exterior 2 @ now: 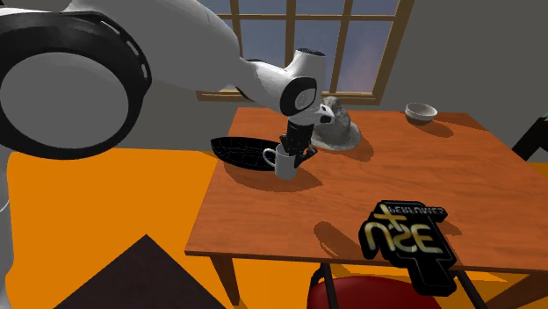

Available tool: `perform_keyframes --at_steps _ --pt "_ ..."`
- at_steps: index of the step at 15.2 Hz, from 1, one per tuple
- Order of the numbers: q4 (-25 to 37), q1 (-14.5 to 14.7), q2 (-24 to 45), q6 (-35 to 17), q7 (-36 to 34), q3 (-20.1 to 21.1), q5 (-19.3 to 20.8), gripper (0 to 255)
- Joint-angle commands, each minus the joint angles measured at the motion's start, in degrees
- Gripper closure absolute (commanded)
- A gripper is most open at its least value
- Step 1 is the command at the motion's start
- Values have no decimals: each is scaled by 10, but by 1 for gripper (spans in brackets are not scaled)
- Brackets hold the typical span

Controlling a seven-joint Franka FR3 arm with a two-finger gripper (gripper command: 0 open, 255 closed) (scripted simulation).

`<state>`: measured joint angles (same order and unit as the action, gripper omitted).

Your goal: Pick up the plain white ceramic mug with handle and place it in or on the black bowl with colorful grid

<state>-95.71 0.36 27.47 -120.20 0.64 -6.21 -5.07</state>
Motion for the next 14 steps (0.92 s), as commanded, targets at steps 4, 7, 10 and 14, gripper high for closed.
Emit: perform_keyframes --at_steps 4,7,10,14 --pt "14 1 -18 32 -3 -1 3 255" --pt "29 9 -17 46 -15 2 4 255" --pt "65 31 2 61 -49 11 6 255" --pt "126 61 35 87 -92 23 8 255"
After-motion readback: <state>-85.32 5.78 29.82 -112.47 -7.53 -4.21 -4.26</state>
